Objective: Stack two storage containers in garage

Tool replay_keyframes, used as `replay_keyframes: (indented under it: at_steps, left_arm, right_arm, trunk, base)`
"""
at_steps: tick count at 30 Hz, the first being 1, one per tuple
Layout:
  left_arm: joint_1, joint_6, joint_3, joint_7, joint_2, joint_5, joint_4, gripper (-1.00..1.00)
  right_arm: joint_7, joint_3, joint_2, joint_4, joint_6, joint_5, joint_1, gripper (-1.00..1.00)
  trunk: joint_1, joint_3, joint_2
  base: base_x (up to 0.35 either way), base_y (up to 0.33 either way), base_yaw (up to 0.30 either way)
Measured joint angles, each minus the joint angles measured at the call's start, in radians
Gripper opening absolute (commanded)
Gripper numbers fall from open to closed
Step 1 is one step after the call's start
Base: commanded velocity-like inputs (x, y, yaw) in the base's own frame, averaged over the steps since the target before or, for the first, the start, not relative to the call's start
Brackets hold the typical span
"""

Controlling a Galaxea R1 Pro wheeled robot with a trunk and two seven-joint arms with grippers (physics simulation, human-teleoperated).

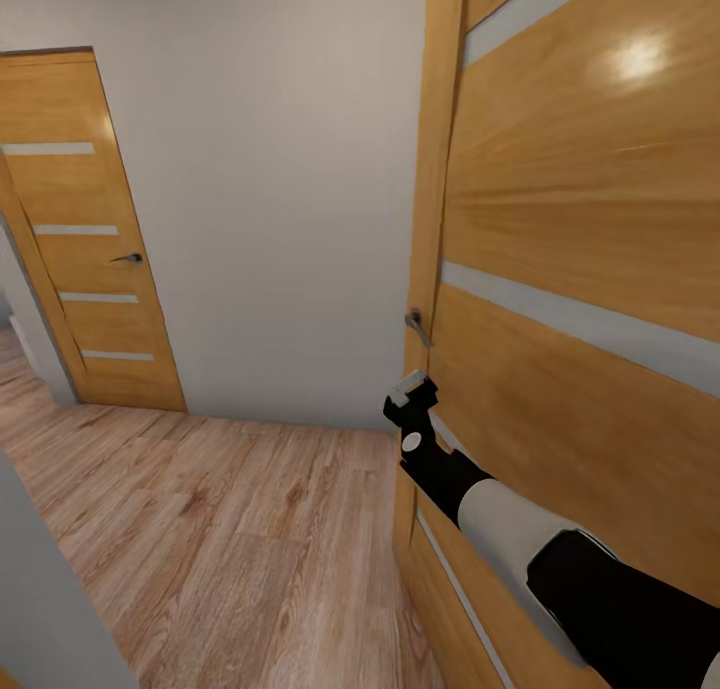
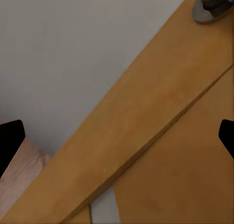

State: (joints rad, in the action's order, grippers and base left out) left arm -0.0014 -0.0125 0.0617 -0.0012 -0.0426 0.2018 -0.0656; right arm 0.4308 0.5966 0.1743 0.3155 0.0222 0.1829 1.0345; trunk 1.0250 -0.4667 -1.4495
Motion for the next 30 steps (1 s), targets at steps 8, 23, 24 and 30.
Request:
replay_keyframes:
  at_steps: [8, 23, 24, 30]
  left_arm:
    - [0.000, 0.000, 0.000, 0.001, 0.001, 0.001, 0.000, 1.00]
    - [0.000, 0.000, 0.000, 0.000, 0.002, 0.002, 0.000, 1.00]
    - [0.000, 0.000, 0.000, 0.000, 0.002, 0.002, 0.000, 1.00]
    - [0.000, 0.000, 0.000, 0.000, 0.002, 0.002, 0.000, 1.00]
  right_arm:
    - [-0.001, -0.004, 0.000, 0.003, -0.004, -0.001, 0.000, 1.00]
    - [0.001, -0.008, 0.000, -0.026, -0.060, -0.017, 0.000, 1.00]
    - [0.002, -0.009, 0.000, -0.030, -0.062, -0.018, 0.000, 1.00]
    - [0.003, -0.010, 0.000, -0.035, -0.075, -0.019, 0.000, 1.00]
  trunk:
    - [0.000, 0.000, 0.000]
    - [-0.001, 0.000, 0.000]
    - [-0.001, 0.000, 0.000]
    - [0.000, 0.000, 0.000]
  base:
    - [0.000, 0.000, 0.006]
    - [0.149, 0.000, 0.000]
    - [0.257, 0.000, 0.000]
    - [0.107, 0.000, 0.000]
